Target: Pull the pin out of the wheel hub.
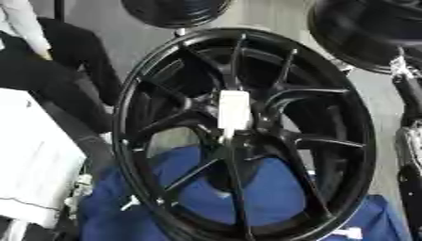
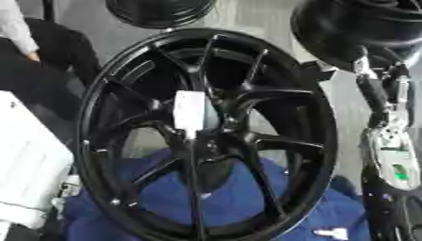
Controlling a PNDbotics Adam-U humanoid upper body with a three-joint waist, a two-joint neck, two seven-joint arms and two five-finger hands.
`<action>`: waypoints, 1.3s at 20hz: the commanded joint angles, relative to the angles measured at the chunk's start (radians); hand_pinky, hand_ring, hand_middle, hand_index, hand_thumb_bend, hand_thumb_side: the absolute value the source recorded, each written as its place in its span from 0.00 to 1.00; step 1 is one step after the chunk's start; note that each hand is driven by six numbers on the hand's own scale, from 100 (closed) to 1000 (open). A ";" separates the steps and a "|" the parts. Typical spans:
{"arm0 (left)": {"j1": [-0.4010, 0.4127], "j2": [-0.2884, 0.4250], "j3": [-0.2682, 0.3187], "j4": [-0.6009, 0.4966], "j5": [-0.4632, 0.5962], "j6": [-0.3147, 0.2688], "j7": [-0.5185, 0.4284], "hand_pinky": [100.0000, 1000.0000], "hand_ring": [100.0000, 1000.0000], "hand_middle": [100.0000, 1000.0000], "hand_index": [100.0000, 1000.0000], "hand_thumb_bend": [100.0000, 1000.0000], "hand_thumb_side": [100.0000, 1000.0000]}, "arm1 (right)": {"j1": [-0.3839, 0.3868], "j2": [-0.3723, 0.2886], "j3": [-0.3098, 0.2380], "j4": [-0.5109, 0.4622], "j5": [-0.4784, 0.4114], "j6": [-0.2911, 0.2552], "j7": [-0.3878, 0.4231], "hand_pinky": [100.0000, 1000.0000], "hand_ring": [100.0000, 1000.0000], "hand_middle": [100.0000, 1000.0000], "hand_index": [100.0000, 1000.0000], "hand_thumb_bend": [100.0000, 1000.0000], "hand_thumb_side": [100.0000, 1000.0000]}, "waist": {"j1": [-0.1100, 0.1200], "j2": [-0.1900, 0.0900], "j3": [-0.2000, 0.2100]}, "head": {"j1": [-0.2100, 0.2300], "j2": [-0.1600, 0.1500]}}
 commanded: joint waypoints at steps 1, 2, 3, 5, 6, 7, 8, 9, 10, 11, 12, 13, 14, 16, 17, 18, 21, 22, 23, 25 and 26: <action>-0.014 0.026 0.009 -0.017 0.001 -0.003 0.002 0.71 0.76 0.68 0.71 0.27 0.79 | -0.016 -0.025 -0.006 -0.015 -0.013 -0.004 -0.012 0.86 0.71 0.71 0.84 0.39 0.37 | 0.004 -0.013 0.001 | 0.002 -0.001; -0.014 0.026 0.008 -0.018 0.001 -0.003 0.003 0.71 0.76 0.69 0.71 0.27 0.79 | -0.016 -0.026 -0.005 -0.013 -0.015 -0.005 -0.013 0.86 0.71 0.71 0.84 0.39 0.37 | 0.003 -0.012 0.001 | 0.003 0.000; -0.014 0.027 0.008 -0.018 0.001 -0.002 0.002 0.71 0.76 0.69 0.71 0.27 0.79 | -0.016 -0.027 -0.005 -0.012 -0.016 -0.006 -0.013 0.86 0.71 0.71 0.84 0.39 0.37 | 0.002 -0.011 0.001 | 0.004 0.000; -0.014 0.027 0.008 -0.019 0.001 -0.002 0.002 0.71 0.76 0.69 0.71 0.27 0.79 | -0.016 -0.027 -0.004 -0.013 -0.017 -0.007 -0.013 0.86 0.71 0.71 0.84 0.39 0.37 | 0.001 -0.011 0.001 | 0.005 0.002; -0.013 0.028 0.007 -0.020 0.001 -0.002 0.002 0.71 0.76 0.69 0.71 0.27 0.78 | -0.016 -0.027 -0.004 -0.013 -0.017 -0.007 -0.013 0.86 0.71 0.71 0.84 0.39 0.37 | 0.001 -0.010 0.001 | 0.005 0.003; -0.014 0.028 0.007 -0.021 0.000 -0.002 0.001 0.71 0.76 0.68 0.71 0.27 0.78 | -0.016 -0.027 -0.003 -0.014 -0.017 -0.007 -0.012 0.86 0.71 0.71 0.84 0.39 0.37 | 0.001 -0.010 0.001 | 0.004 0.004; -0.015 0.028 0.007 -0.025 -0.001 -0.001 0.000 0.71 0.76 0.68 0.70 0.27 0.78 | -0.016 -0.027 -0.003 -0.015 -0.017 -0.007 -0.012 0.86 0.71 0.71 0.84 0.39 0.37 | 0.001 -0.010 0.001 | 0.002 0.004; -0.018 0.029 0.006 -0.030 -0.002 0.000 0.000 0.71 0.76 0.68 0.71 0.27 0.77 | -0.016 -0.028 -0.004 -0.015 -0.017 -0.007 -0.013 0.86 0.71 0.71 0.84 0.39 0.37 | 0.001 -0.010 0.001 | 0.000 0.004; -0.021 0.031 0.006 -0.036 -0.004 0.004 -0.001 0.71 0.76 0.68 0.70 0.27 0.77 | -0.017 -0.029 -0.005 -0.016 -0.017 -0.007 -0.014 0.86 0.71 0.71 0.84 0.39 0.37 | 0.002 -0.010 0.002 | -0.002 0.004; -0.025 0.035 0.005 -0.042 -0.006 0.010 -0.002 0.71 0.76 0.68 0.71 0.27 0.76 | -0.018 -0.030 -0.005 -0.016 -0.017 -0.007 -0.015 0.86 0.71 0.71 0.84 0.39 0.37 | 0.003 -0.010 0.002 | -0.002 0.003; -0.029 0.043 0.003 -0.048 -0.010 0.020 -0.005 0.71 0.76 0.68 0.71 0.27 0.76 | -0.019 -0.032 -0.005 -0.016 -0.017 -0.007 -0.016 0.86 0.71 0.71 0.84 0.39 0.37 | 0.004 -0.010 0.002 | -0.003 0.004; -0.036 0.056 -0.001 -0.056 -0.015 0.031 -0.011 0.71 0.76 0.69 0.71 0.27 0.76 | -0.019 -0.035 -0.004 -0.015 -0.017 -0.006 -0.016 0.86 0.71 0.71 0.84 0.39 0.37 | 0.005 -0.010 0.003 | -0.006 0.004; -0.043 0.071 -0.004 -0.065 -0.018 0.044 -0.019 0.71 0.76 0.69 0.71 0.27 0.76 | -0.020 -0.039 -0.002 -0.014 -0.017 -0.005 -0.016 0.86 0.71 0.71 0.84 0.39 0.37 | 0.007 -0.011 0.003 | -0.009 0.005; -0.059 0.107 -0.010 -0.088 -0.019 0.069 -0.034 0.71 0.76 0.69 0.71 0.27 0.75 | -0.021 -0.047 0.002 -0.010 -0.015 -0.003 -0.014 0.86 0.71 0.71 0.84 0.39 0.37 | 0.011 -0.012 0.003 | -0.013 0.006; -0.068 0.132 -0.016 -0.102 -0.015 0.084 -0.045 0.71 0.76 0.69 0.71 0.26 0.74 | -0.021 -0.051 0.004 -0.009 -0.014 -0.001 -0.013 0.86 0.71 0.71 0.84 0.39 0.37 | 0.013 -0.013 0.003 | -0.014 0.007; -0.075 0.158 -0.023 -0.119 -0.011 0.100 -0.058 0.72 0.76 0.69 0.71 0.26 0.74 | -0.021 -0.056 0.007 -0.007 -0.013 0.000 -0.012 0.86 0.70 0.71 0.84 0.39 0.37 | 0.015 -0.014 0.003 | -0.016 0.008; -0.100 0.241 -0.053 -0.174 -0.002 0.162 -0.113 0.72 0.76 0.69 0.71 0.25 0.72 | -0.020 -0.067 0.012 -0.002 -0.014 0.003 -0.008 0.86 0.70 0.71 0.84 0.39 0.37 | 0.021 -0.018 0.004 | -0.020 0.011; -0.109 0.268 -0.063 -0.193 0.002 0.185 -0.135 0.72 0.76 0.69 0.71 0.25 0.72 | -0.019 -0.070 0.013 0.000 -0.015 0.003 -0.008 0.86 0.70 0.71 0.84 0.39 0.37 | 0.023 -0.020 0.004 | -0.022 0.012; -0.120 0.296 -0.073 -0.213 0.007 0.208 -0.158 0.72 0.76 0.69 0.71 0.25 0.72 | -0.017 -0.073 0.014 0.002 -0.015 0.004 -0.007 0.86 0.70 0.71 0.84 0.40 0.37 | 0.025 -0.022 0.004 | -0.025 0.014; -0.144 0.362 -0.096 -0.256 0.024 0.257 -0.211 0.72 0.76 0.69 0.71 0.25 0.71 | -0.014 -0.081 0.017 0.007 -0.015 0.006 -0.005 0.86 0.70 0.71 0.84 0.40 0.37 | 0.028 -0.026 0.004 | -0.028 0.018; -0.157 0.398 -0.108 -0.279 0.032 0.281 -0.240 0.72 0.76 0.69 0.71 0.25 0.71 | -0.013 -0.084 0.019 0.009 -0.014 0.007 -0.004 0.86 0.70 0.71 0.84 0.39 0.37 | 0.030 -0.027 0.004 | -0.029 0.019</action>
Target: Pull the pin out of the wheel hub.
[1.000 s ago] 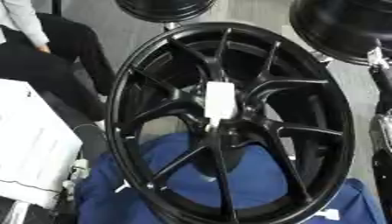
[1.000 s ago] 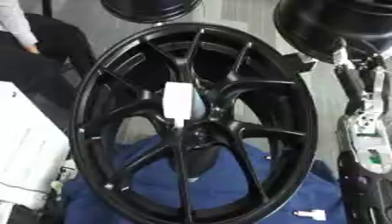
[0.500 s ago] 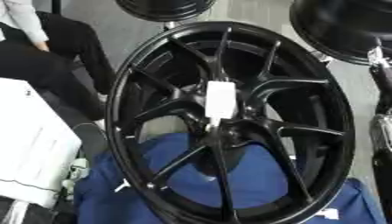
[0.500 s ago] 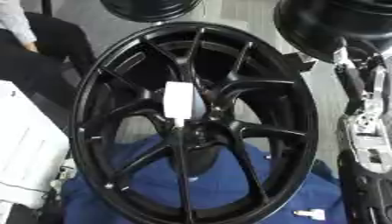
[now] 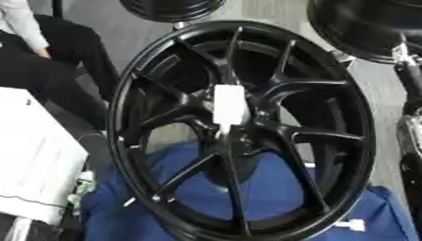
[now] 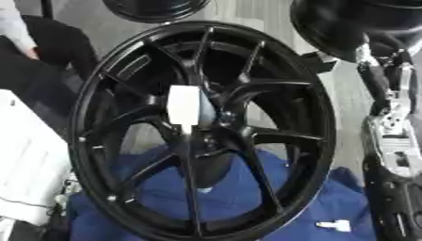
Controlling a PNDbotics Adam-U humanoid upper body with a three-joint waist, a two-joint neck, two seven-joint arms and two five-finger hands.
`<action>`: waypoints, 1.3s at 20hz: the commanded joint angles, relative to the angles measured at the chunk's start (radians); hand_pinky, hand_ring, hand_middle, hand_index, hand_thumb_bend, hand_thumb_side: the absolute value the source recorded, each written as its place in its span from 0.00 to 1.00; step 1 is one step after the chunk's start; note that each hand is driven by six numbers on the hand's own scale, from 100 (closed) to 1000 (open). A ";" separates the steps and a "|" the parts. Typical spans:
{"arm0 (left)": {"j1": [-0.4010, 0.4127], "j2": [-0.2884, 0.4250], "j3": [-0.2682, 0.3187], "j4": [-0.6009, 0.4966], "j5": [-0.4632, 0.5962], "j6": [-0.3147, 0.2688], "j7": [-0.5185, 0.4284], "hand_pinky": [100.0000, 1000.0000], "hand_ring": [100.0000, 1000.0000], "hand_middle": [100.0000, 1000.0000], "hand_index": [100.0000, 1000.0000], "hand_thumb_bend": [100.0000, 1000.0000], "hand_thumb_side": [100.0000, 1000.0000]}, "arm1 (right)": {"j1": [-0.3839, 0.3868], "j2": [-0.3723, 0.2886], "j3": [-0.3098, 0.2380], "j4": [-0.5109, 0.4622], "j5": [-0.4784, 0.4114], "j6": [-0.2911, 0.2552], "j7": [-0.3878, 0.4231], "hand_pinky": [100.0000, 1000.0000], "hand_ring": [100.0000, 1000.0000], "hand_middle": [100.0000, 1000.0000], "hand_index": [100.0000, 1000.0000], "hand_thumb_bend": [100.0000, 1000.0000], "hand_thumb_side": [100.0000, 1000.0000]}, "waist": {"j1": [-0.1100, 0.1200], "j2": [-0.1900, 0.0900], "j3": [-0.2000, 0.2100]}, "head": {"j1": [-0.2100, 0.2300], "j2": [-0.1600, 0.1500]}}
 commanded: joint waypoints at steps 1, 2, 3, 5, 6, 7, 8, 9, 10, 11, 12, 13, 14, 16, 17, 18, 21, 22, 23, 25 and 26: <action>-0.040 0.140 -0.027 -0.083 0.024 0.071 -0.083 0.73 0.77 0.70 0.72 0.26 0.71 | -0.008 -0.042 0.005 -0.004 -0.003 0.003 0.003 0.86 0.70 0.71 0.84 0.39 0.37 | 0.010 -0.032 0.002 | -0.006 0.006; -0.055 0.180 -0.041 -0.106 0.031 0.094 -0.118 0.73 0.77 0.70 0.72 0.26 0.71 | -0.008 -0.046 0.006 -0.002 -0.002 0.004 0.004 0.86 0.70 0.71 0.84 0.40 0.37 | 0.013 -0.033 0.002 | -0.006 0.007; -0.071 0.220 -0.054 -0.130 0.039 0.119 -0.157 0.73 0.77 0.70 0.72 0.27 0.70 | -0.007 -0.049 0.007 -0.001 0.000 0.005 0.005 0.86 0.70 0.71 0.84 0.40 0.37 | 0.016 -0.034 0.003 | -0.007 0.007; -0.109 0.293 -0.077 -0.169 0.055 0.168 -0.238 0.74 0.77 0.70 0.72 0.28 0.70 | -0.007 -0.056 0.009 0.000 0.002 0.006 0.006 0.86 0.70 0.71 0.84 0.40 0.37 | 0.022 -0.036 0.004 | -0.009 0.009; -0.130 0.324 -0.088 -0.187 0.061 0.191 -0.278 0.74 0.77 0.71 0.73 0.29 0.70 | -0.006 -0.058 0.010 0.001 0.004 0.007 0.007 0.86 0.70 0.71 0.84 0.40 0.37 | 0.025 -0.037 0.005 | -0.008 0.010; -0.150 0.346 -0.097 -0.199 0.064 0.210 -0.314 0.74 0.77 0.71 0.73 0.29 0.70 | -0.006 -0.059 0.011 0.001 0.005 0.007 0.008 0.86 0.70 0.71 0.84 0.40 0.37 | 0.028 -0.038 0.005 | -0.009 0.011; -0.176 0.369 -0.112 -0.205 0.064 0.223 -0.355 0.75 0.77 0.71 0.73 0.30 0.70 | -0.006 -0.061 0.012 0.002 0.007 0.008 0.010 0.86 0.70 0.71 0.84 0.40 0.37 | 0.031 -0.039 0.005 | -0.009 0.012; -0.208 0.388 -0.131 -0.208 0.060 0.233 -0.404 0.75 0.77 0.71 0.74 0.30 0.70 | -0.005 -0.062 0.014 0.002 0.008 0.009 0.011 0.86 0.70 0.71 0.84 0.40 0.37 | 0.034 -0.041 0.005 | -0.008 0.013; -0.239 0.400 -0.152 -0.210 0.051 0.242 -0.452 0.75 0.77 0.71 0.74 0.31 0.70 | -0.005 -0.063 0.016 0.002 0.010 0.010 0.013 0.86 0.70 0.71 0.84 0.40 0.37 | 0.036 -0.041 0.005 | -0.007 0.013; -0.267 0.407 -0.168 -0.210 0.041 0.250 -0.496 0.76 0.77 0.72 0.74 0.31 0.70 | -0.005 -0.065 0.018 0.003 0.012 0.011 0.014 0.86 0.70 0.71 0.84 0.40 0.37 | 0.038 -0.042 0.006 | -0.007 0.013; -0.290 0.410 -0.183 -0.211 0.031 0.258 -0.534 0.76 0.78 0.72 0.75 0.32 0.70 | -0.005 -0.066 0.019 0.003 0.013 0.012 0.016 0.86 0.70 0.71 0.84 0.40 0.37 | 0.040 -0.042 0.006 | -0.007 0.014; -0.316 0.413 -0.202 -0.211 0.022 0.266 -0.574 0.77 0.78 0.72 0.75 0.32 0.70 | -0.006 -0.068 0.020 0.003 0.015 0.013 0.017 0.86 0.70 0.71 0.84 0.40 0.37 | 0.041 -0.043 0.005 | -0.007 0.015; -0.342 0.413 -0.222 -0.211 0.013 0.276 -0.613 0.78 0.79 0.73 0.75 0.33 0.71 | -0.006 -0.070 0.021 0.004 0.016 0.013 0.018 0.86 0.70 0.71 0.84 0.40 0.37 | 0.043 -0.043 0.005 | -0.008 0.016; -0.393 0.406 -0.260 -0.211 -0.005 0.296 -0.688 0.78 0.79 0.73 0.75 0.33 0.71 | -0.005 -0.074 0.022 0.005 0.018 0.015 0.020 0.86 0.70 0.71 0.84 0.40 0.37 | 0.047 -0.043 0.006 | -0.008 0.019; -0.419 0.398 -0.278 -0.211 -0.014 0.306 -0.723 0.78 0.79 0.73 0.75 0.34 0.72 | -0.004 -0.075 0.023 0.006 0.019 0.016 0.021 0.86 0.70 0.70 0.84 0.40 0.37 | 0.048 -0.044 0.007 | -0.008 0.020; -0.445 0.389 -0.295 -0.211 -0.024 0.316 -0.757 0.79 0.79 0.73 0.75 0.34 0.72 | -0.003 -0.076 0.023 0.006 0.020 0.016 0.021 0.86 0.70 0.70 0.84 0.40 0.37 | 0.050 -0.045 0.009 | -0.008 0.022; -0.518 0.360 -0.345 -0.211 -0.061 0.357 -0.842 0.79 0.79 0.74 0.75 0.35 0.72 | -0.002 -0.078 0.024 0.006 0.022 0.017 0.023 0.85 0.70 0.70 0.84 0.40 0.37 | 0.054 -0.047 0.012 | -0.010 0.023; -0.539 0.352 -0.362 -0.211 -0.074 0.370 -0.867 0.79 0.79 0.74 0.76 0.36 0.71 | -0.002 -0.079 0.026 0.007 0.023 0.018 0.025 0.85 0.70 0.70 0.84 0.40 0.37 | 0.055 -0.047 0.013 | -0.010 0.024; -0.557 0.342 -0.376 -0.211 -0.086 0.382 -0.890 0.79 0.79 0.74 0.77 0.36 0.71 | -0.001 -0.080 0.027 0.008 0.023 0.019 0.026 0.85 0.70 0.70 0.84 0.40 0.37 | 0.056 -0.047 0.014 | -0.011 0.025; -0.590 0.323 -0.401 -0.211 -0.104 0.403 -0.929 0.79 0.78 0.73 0.78 0.36 0.72 | 0.001 -0.079 0.027 0.009 0.025 0.020 0.027 0.85 0.70 0.70 0.84 0.40 0.37 | 0.058 -0.047 0.016 | -0.014 0.025; -0.603 0.314 -0.410 -0.211 -0.110 0.413 -0.945 0.79 0.78 0.73 0.79 0.37 0.72 | 0.002 -0.079 0.028 0.009 0.025 0.020 0.027 0.85 0.70 0.70 0.84 0.40 0.37 | 0.058 -0.047 0.017 | -0.016 0.025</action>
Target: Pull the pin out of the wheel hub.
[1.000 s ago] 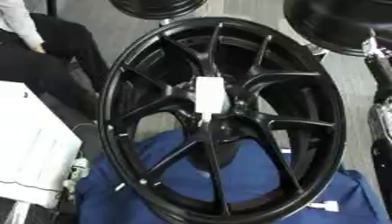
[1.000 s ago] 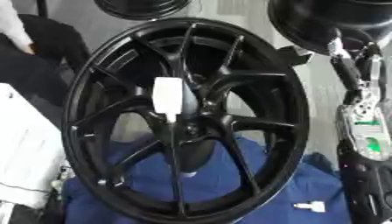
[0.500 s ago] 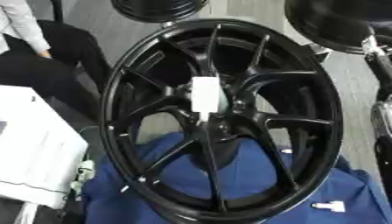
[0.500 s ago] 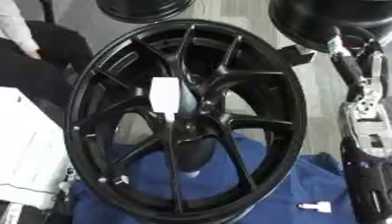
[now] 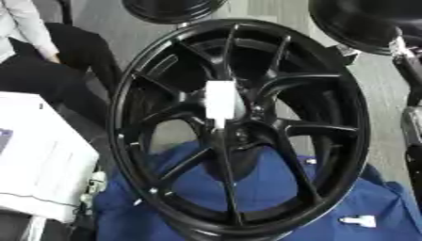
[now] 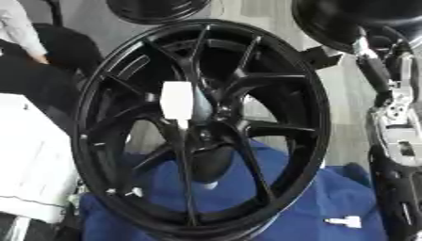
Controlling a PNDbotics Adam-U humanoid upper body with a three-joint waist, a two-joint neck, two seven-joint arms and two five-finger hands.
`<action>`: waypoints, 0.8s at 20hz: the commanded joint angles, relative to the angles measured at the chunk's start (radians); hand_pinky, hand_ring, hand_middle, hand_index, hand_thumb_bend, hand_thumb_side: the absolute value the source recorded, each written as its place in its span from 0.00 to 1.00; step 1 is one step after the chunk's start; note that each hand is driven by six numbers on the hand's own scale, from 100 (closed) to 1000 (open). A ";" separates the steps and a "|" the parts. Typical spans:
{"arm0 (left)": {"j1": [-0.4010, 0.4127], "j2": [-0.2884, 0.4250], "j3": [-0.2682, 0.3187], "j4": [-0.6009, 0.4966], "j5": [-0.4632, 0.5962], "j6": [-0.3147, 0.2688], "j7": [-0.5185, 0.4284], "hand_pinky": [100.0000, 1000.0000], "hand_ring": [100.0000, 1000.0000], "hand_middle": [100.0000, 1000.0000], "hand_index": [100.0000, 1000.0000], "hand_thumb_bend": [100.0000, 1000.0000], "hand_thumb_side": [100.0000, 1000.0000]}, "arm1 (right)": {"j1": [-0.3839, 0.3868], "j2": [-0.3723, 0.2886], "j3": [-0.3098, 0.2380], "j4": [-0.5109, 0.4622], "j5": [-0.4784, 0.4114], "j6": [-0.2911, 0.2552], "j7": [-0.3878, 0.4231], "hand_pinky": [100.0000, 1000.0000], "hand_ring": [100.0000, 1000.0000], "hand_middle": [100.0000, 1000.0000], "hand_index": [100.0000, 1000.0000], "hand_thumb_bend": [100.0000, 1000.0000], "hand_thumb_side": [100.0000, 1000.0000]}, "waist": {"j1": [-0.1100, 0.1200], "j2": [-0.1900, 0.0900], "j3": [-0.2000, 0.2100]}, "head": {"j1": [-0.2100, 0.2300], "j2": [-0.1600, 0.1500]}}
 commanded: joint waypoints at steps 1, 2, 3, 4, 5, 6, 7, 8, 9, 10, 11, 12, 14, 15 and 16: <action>-0.045 -0.010 -0.021 -0.009 -0.027 0.033 -0.054 0.79 0.78 0.73 0.80 0.37 0.72 | -0.006 -0.034 0.002 -0.008 0.006 -0.002 0.004 0.85 0.70 0.70 0.84 0.40 0.37 | 0.005 -0.029 0.004 | -0.007 0.005; -0.055 -0.018 -0.028 -0.009 -0.029 0.044 -0.064 0.78 0.78 0.73 0.80 0.38 0.72 | -0.006 -0.034 0.002 -0.008 0.006 -0.001 0.004 0.85 0.70 0.70 0.84 0.40 0.37 | 0.005 -0.029 0.005 | -0.009 0.005; -0.065 -0.027 -0.035 -0.009 -0.028 0.055 -0.071 0.79 0.78 0.73 0.80 0.38 0.71 | -0.005 -0.034 0.002 -0.008 0.006 -0.001 0.004 0.86 0.70 0.70 0.84 0.40 0.37 | 0.005 -0.030 0.006 | -0.011 0.005; -0.076 -0.038 -0.044 -0.009 -0.028 0.066 -0.076 0.79 0.79 0.74 0.80 0.39 0.71 | -0.005 -0.034 0.003 -0.007 0.006 -0.001 0.005 0.86 0.70 0.70 0.84 0.40 0.37 | 0.004 -0.030 0.006 | -0.012 0.005; -0.088 -0.052 -0.055 -0.009 -0.031 0.080 -0.081 0.79 0.79 0.74 0.80 0.40 0.70 | -0.004 -0.033 0.004 -0.007 0.006 -0.001 0.005 0.86 0.70 0.70 0.84 0.40 0.37 | 0.004 -0.031 0.006 | -0.013 0.005; -0.100 -0.066 -0.067 -0.009 -0.035 0.095 -0.084 0.79 0.79 0.74 0.80 0.41 0.69 | -0.004 -0.032 0.004 -0.006 0.006 -0.001 0.006 0.86 0.70 0.70 0.84 0.40 0.37 | 0.003 -0.032 0.007 | -0.015 0.006; -0.112 -0.081 -0.081 -0.009 -0.040 0.112 -0.088 0.79 0.79 0.74 0.80 0.42 0.68 | -0.003 -0.031 0.005 -0.006 0.005 -0.001 0.007 0.86 0.70 0.70 0.84 0.40 0.37 | 0.002 -0.032 0.007 | -0.017 0.006; -0.123 -0.094 -0.093 -0.009 -0.045 0.127 -0.092 0.79 0.79 0.74 0.80 0.42 0.67 | -0.003 -0.030 0.006 -0.006 0.005 -0.001 0.008 0.86 0.70 0.70 0.84 0.40 0.37 | 0.001 -0.032 0.007 | -0.019 0.006; -0.132 -0.106 -0.103 -0.009 -0.051 0.141 -0.095 0.80 0.79 0.74 0.80 0.42 0.66 | -0.002 -0.029 0.006 -0.005 0.005 -0.001 0.009 0.86 0.70 0.70 0.84 0.40 0.37 | 0.001 -0.032 0.008 | -0.023 0.006; -0.141 -0.119 -0.112 -0.009 -0.057 0.155 -0.094 0.80 0.80 0.74 0.80 0.43 0.64 | -0.001 -0.028 0.006 -0.005 0.005 -0.001 0.009 0.86 0.70 0.70 0.84 0.40 0.37 | 0.000 -0.032 0.008 | -0.029 0.005; -0.149 -0.132 -0.119 -0.009 -0.062 0.168 -0.092 0.80 0.80 0.74 0.80 0.43 0.63 | 0.000 -0.027 0.006 -0.005 0.004 -0.001 0.009 0.86 0.70 0.70 0.84 0.41 0.37 | -0.002 -0.032 0.008 | -0.035 0.004; -0.158 -0.145 -0.128 -0.009 -0.067 0.182 -0.088 0.80 0.80 0.74 0.79 0.43 0.63 | 0.000 -0.026 0.006 -0.004 0.003 -0.001 0.010 0.86 0.70 0.70 0.84 0.41 0.37 | -0.003 -0.031 0.007 | -0.043 0.004; -0.172 -0.171 -0.145 -0.009 -0.075 0.207 -0.086 0.80 0.80 0.74 0.79 0.43 0.63 | 0.001 -0.024 0.008 -0.003 0.002 0.000 0.011 0.86 0.70 0.70 0.84 0.41 0.37 | -0.007 -0.030 0.006 | -0.058 0.004; -0.178 -0.181 -0.152 -0.009 -0.077 0.218 -0.087 0.80 0.80 0.74 0.79 0.43 0.62 | 0.002 -0.024 0.008 -0.003 0.002 0.000 0.012 0.86 0.70 0.70 0.84 0.41 0.37 | -0.009 -0.030 0.005 | -0.061 0.004; -0.183 -0.190 -0.159 -0.009 -0.078 0.227 -0.089 0.80 0.80 0.74 0.79 0.43 0.62 | 0.003 -0.023 0.008 -0.003 0.001 0.000 0.012 0.86 0.70 0.70 0.84 0.41 0.37 | -0.010 -0.029 0.005 | -0.062 0.003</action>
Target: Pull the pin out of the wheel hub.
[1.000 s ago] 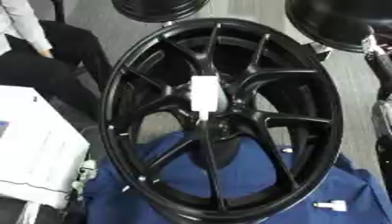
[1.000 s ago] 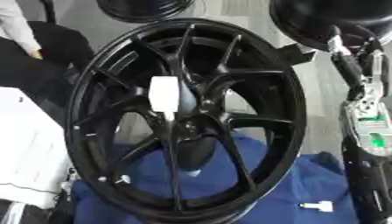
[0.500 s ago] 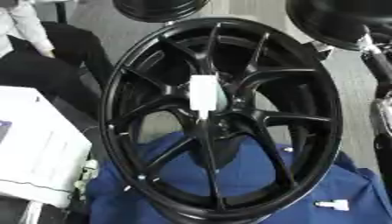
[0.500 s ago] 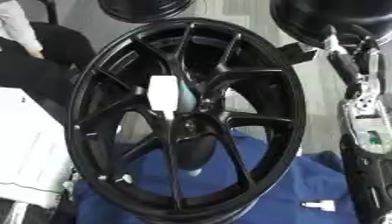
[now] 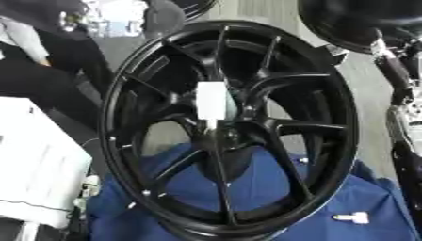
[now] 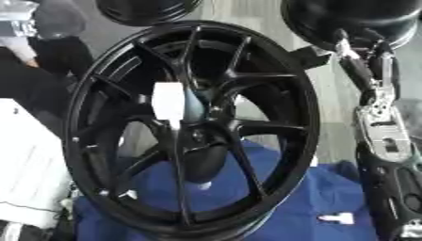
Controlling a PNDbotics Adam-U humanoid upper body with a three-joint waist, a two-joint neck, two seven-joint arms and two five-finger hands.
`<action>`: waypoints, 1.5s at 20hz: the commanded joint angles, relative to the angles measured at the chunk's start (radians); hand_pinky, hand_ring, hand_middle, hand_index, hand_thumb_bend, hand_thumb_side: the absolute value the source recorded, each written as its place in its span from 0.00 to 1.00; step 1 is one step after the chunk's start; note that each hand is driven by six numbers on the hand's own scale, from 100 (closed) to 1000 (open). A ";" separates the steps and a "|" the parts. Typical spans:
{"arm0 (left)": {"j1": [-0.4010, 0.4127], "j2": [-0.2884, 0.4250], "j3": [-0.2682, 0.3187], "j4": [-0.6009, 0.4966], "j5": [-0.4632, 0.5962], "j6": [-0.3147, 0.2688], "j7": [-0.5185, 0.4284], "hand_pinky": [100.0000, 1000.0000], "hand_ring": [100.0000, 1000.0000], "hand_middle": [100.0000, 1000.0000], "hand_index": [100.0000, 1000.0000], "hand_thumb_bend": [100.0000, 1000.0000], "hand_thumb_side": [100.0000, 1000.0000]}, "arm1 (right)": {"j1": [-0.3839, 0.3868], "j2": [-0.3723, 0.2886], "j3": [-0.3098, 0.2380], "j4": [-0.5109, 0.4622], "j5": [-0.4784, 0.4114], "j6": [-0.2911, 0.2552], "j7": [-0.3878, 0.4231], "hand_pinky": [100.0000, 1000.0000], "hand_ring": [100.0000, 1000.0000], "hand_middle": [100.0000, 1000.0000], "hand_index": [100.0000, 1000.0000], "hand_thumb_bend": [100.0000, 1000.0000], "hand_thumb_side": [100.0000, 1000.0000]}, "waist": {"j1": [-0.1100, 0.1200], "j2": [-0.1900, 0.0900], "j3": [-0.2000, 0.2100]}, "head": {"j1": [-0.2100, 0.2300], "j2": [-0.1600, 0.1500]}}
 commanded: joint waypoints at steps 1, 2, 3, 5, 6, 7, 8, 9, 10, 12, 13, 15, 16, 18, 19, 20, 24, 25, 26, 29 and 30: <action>-0.031 -0.017 -0.011 -0.009 -0.012 0.102 -0.072 0.80 0.80 0.74 0.79 0.43 0.62 | -0.006 -0.023 0.002 -0.009 0.000 -0.002 0.004 0.86 0.70 0.70 0.84 0.41 0.37 | 0.000 -0.022 -0.001 | -0.010 0.002; -0.035 -0.023 -0.017 -0.008 -0.014 0.110 -0.075 0.81 0.80 0.75 0.78 0.44 0.60 | -0.006 -0.024 0.003 -0.008 0.000 -0.001 0.004 0.86 0.70 0.70 0.84 0.41 0.37 | -0.002 -0.021 -0.001 | -0.010 0.003; -0.039 -0.029 -0.023 -0.007 -0.017 0.117 -0.079 0.81 0.81 0.75 0.78 0.44 0.58 | -0.005 -0.024 0.003 -0.007 0.000 -0.001 0.004 0.86 0.70 0.70 0.84 0.41 0.37 | -0.003 -0.019 -0.001 | -0.010 0.003; -0.044 -0.040 -0.033 0.000 -0.024 0.128 -0.090 0.82 0.81 0.75 0.77 0.44 0.55 | -0.005 -0.024 0.004 -0.006 -0.002 0.000 0.004 0.86 0.70 0.70 0.84 0.41 0.37 | -0.004 -0.016 -0.001 | -0.006 0.004; -0.045 -0.044 -0.038 0.005 -0.030 0.131 -0.097 0.83 0.81 0.75 0.75 0.46 0.50 | -0.005 -0.023 0.005 -0.006 -0.002 0.000 0.005 0.86 0.70 0.70 0.84 0.41 0.37 | -0.005 -0.015 -0.001 | -0.005 0.003; -0.045 -0.049 -0.042 0.011 -0.038 0.133 -0.103 0.83 0.81 0.74 0.75 0.46 0.49 | -0.006 -0.023 0.005 -0.006 -0.003 0.000 0.006 0.86 0.70 0.70 0.84 0.41 0.37 | -0.006 -0.013 -0.001 | -0.005 0.004; -0.044 -0.053 -0.047 0.019 -0.048 0.134 -0.108 0.83 0.81 0.74 0.75 0.47 0.48 | -0.007 -0.023 0.005 -0.007 -0.003 0.000 0.006 0.86 0.70 0.70 0.84 0.41 0.37 | -0.007 -0.012 -0.001 | -0.003 0.005; -0.044 -0.057 -0.053 0.027 -0.059 0.135 -0.112 0.84 0.80 0.73 0.74 0.48 0.46 | -0.007 -0.024 0.006 -0.007 -0.004 -0.001 0.007 0.86 0.70 0.70 0.84 0.41 0.37 | -0.008 -0.011 -0.001 | -0.001 0.006; -0.043 -0.061 -0.059 0.036 -0.069 0.134 -0.118 0.84 0.80 0.73 0.74 0.49 0.45 | -0.008 -0.024 0.006 -0.008 -0.004 -0.001 0.008 0.86 0.70 0.70 0.83 0.41 0.37 | -0.010 -0.010 -0.001 | 0.003 0.007; -0.043 -0.070 -0.070 0.056 -0.088 0.132 -0.130 0.84 0.80 0.73 0.74 0.50 0.43 | -0.010 -0.025 0.006 -0.010 -0.005 0.000 0.008 0.86 0.70 0.70 0.83 0.41 0.37 | -0.012 -0.009 -0.001 | 0.008 0.009; -0.043 -0.075 -0.074 0.064 -0.097 0.129 -0.136 0.84 0.80 0.72 0.74 0.50 0.41 | -0.010 -0.025 0.007 -0.010 -0.005 0.000 0.009 0.86 0.69 0.70 0.83 0.41 0.36 | -0.013 -0.008 -0.001 | 0.010 0.009; -0.044 -0.086 -0.083 0.083 -0.118 0.124 -0.150 0.85 0.80 0.73 0.76 0.52 0.42 | -0.009 -0.025 0.007 -0.010 -0.004 0.001 0.010 0.86 0.69 0.70 0.83 0.41 0.37 | -0.014 -0.007 0.000 | 0.014 0.008; -0.045 -0.092 -0.087 0.093 -0.130 0.121 -0.159 0.85 0.80 0.73 0.77 0.52 0.41 | -0.009 -0.024 0.007 -0.010 -0.004 0.002 0.010 0.86 0.69 0.70 0.83 0.41 0.37 | -0.015 -0.007 0.000 | 0.016 0.008; -0.046 -0.105 -0.096 0.116 -0.156 0.113 -0.178 0.85 0.78 0.74 0.78 0.53 0.39 | -0.008 -0.022 0.008 -0.009 -0.005 0.002 0.010 0.86 0.69 0.70 0.83 0.41 0.37 | -0.015 -0.007 0.000 | 0.021 0.006; -0.046 -0.111 -0.100 0.128 -0.169 0.109 -0.188 0.85 0.78 0.74 0.78 0.53 0.39 | -0.007 -0.022 0.008 -0.009 -0.005 0.002 0.010 0.86 0.69 0.70 0.83 0.41 0.37 | -0.016 -0.006 0.000 | 0.023 0.005; -0.046 -0.119 -0.106 0.142 -0.183 0.106 -0.198 0.85 0.77 0.73 0.78 0.53 0.38 | -0.008 -0.021 0.009 -0.009 -0.005 0.002 0.011 0.86 0.69 0.70 0.83 0.41 0.37 | -0.016 -0.006 -0.001 | 0.025 0.004; -0.046 -0.147 -0.121 0.194 -0.219 0.085 -0.242 0.86 0.78 0.73 0.78 0.56 0.38 | -0.009 -0.020 0.010 -0.009 -0.003 0.004 0.013 0.86 0.69 0.70 0.83 0.41 0.37 | -0.016 -0.005 -0.005 | 0.030 0.004; -0.047 -0.154 -0.124 0.204 -0.224 0.078 -0.253 0.86 0.78 0.73 0.78 0.56 0.38 | -0.009 -0.020 0.011 -0.008 -0.003 0.004 0.013 0.86 0.69 0.70 0.83 0.41 0.37 | -0.016 -0.004 -0.006 | 0.031 0.004; -0.048 -0.159 -0.125 0.213 -0.227 0.071 -0.263 0.86 0.78 0.73 0.78 0.57 0.38 | -0.008 -0.019 0.011 -0.008 -0.003 0.004 0.012 0.86 0.69 0.70 0.83 0.41 0.37 | -0.015 -0.004 -0.006 | 0.033 0.004; -0.048 -0.169 -0.128 0.229 -0.230 0.052 -0.290 0.87 0.78 0.73 0.77 0.61 0.41 | -0.007 -0.018 0.012 -0.006 -0.002 0.007 0.012 0.86 0.69 0.69 0.83 0.42 0.37 | -0.015 -0.001 -0.008 | 0.035 0.003; -0.048 -0.171 -0.129 0.232 -0.228 0.045 -0.298 0.87 0.79 0.74 0.76 0.62 0.42 | -0.007 -0.018 0.013 -0.006 -0.001 0.008 0.012 0.86 0.69 0.69 0.83 0.42 0.37 | -0.015 -0.001 -0.008 | 0.035 0.003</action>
